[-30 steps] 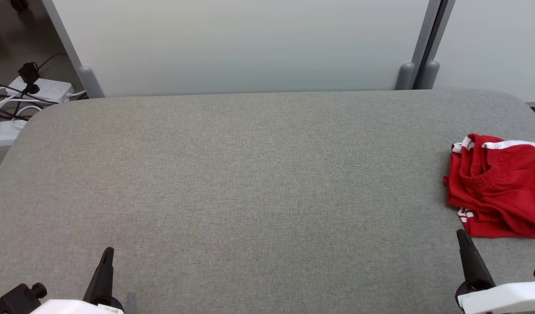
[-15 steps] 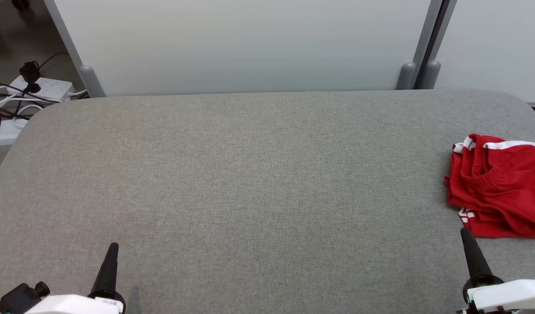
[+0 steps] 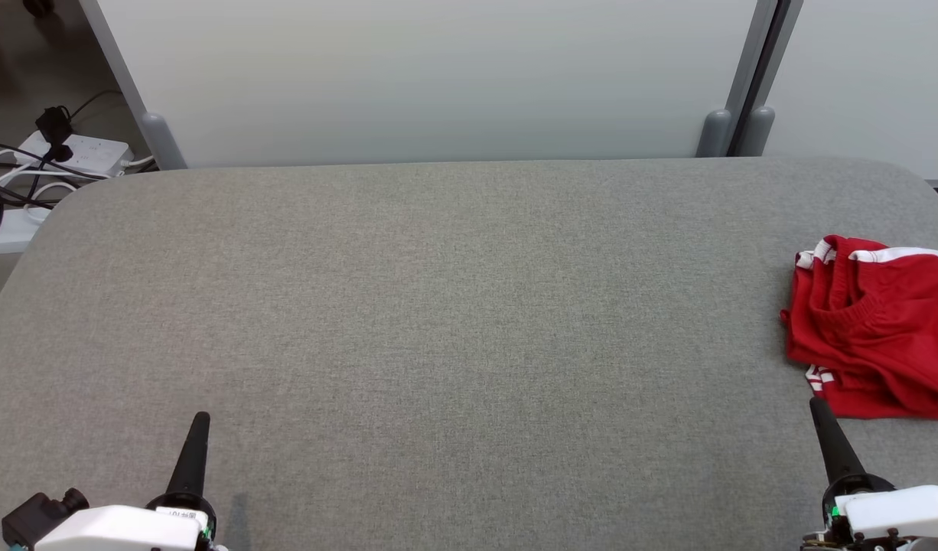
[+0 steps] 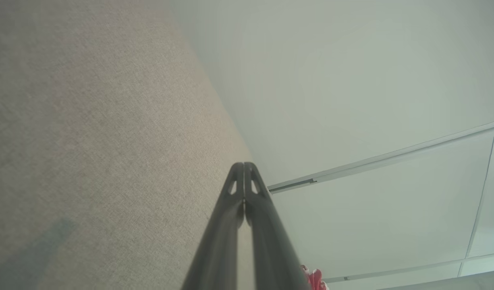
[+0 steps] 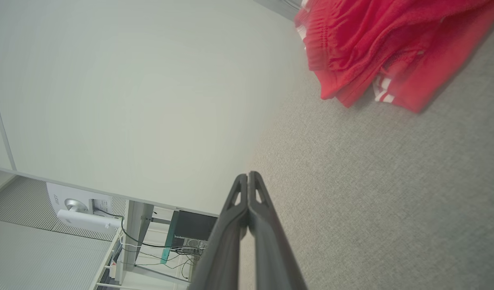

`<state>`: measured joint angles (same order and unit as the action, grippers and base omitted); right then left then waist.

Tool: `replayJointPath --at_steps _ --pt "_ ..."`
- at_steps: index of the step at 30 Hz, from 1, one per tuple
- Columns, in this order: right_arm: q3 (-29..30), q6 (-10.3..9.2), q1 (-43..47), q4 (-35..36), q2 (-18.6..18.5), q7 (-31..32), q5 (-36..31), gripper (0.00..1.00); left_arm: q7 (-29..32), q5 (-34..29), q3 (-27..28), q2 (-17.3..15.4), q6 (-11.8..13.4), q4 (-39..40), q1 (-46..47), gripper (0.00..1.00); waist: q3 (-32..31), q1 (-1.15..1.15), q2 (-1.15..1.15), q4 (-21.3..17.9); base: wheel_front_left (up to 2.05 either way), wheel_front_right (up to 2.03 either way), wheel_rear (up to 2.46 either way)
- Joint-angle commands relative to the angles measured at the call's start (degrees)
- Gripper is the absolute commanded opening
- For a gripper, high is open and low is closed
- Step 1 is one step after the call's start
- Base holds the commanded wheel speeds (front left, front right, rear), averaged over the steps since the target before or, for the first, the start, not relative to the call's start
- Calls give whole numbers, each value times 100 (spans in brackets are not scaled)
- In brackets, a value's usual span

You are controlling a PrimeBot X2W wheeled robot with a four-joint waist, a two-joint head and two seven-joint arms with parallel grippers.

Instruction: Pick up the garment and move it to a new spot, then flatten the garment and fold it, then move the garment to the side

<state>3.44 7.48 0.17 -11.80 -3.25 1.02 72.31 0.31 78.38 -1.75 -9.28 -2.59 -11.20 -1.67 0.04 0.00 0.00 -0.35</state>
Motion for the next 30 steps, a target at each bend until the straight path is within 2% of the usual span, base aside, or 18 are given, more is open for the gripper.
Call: replayJointPath --at_steps 1,30 --pt "-45 1 -306 116 -103 58 223 0 61 154 231 -5 -106 86 381 0 1 0 0 2 0 0 0" --pt "89 1 -598 -190 -114 359 2047 0 531 1362 725 552 -467 -262 757 0 13 0 0 33 0 0 0"
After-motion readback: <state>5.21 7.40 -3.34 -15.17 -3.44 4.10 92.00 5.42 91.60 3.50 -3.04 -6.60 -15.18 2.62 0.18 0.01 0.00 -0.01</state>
